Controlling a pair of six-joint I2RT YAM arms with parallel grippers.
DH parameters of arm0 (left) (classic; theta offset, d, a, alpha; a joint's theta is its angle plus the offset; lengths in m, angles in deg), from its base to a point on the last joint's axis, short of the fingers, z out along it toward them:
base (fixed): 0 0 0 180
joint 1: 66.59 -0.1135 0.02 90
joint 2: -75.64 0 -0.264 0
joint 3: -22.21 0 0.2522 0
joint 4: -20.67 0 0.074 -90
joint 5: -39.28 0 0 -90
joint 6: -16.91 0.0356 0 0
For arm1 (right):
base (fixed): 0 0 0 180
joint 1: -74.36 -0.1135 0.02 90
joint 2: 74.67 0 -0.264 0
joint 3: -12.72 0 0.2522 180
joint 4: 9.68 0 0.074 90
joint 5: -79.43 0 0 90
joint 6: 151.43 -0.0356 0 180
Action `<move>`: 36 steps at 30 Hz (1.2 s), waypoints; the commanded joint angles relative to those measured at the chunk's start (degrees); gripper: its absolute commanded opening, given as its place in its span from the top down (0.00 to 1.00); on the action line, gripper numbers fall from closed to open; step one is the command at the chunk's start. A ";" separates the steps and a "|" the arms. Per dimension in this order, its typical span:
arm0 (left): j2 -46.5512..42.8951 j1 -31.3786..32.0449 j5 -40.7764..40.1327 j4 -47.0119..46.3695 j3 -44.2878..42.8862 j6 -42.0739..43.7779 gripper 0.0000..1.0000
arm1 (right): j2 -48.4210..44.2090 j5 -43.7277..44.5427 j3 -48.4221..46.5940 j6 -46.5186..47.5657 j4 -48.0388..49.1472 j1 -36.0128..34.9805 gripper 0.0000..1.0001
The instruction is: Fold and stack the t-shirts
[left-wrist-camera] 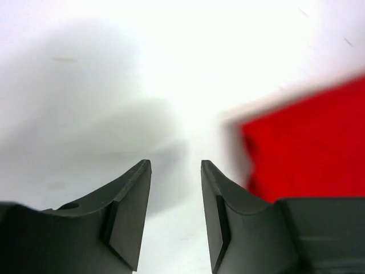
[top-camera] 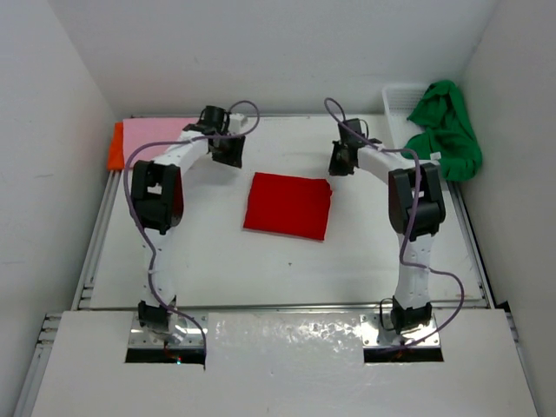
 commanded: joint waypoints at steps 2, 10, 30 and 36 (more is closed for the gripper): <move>-5.68 -2.47 -6.03 -1.24 -5.56 -0.29 0.63 | 2.12 3.16 -10.57 8.84 -10.80 1.04 1.00; -13.22 -3.26 -3.17 -2.03 -10.23 8.84 0.34 | -6.63 5.00 -11.31 12.29 -17.68 -0.71 0.76; -15.01 0.86 16.02 -7.65 24.66 -8.46 0.11 | -15.27 -11.87 22.98 -5.55 4.64 -3.00 0.46; -10.61 0.95 19.96 -10.46 27.48 -13.55 0.12 | -14.31 -11.78 26.14 -6.52 7.19 -3.00 0.46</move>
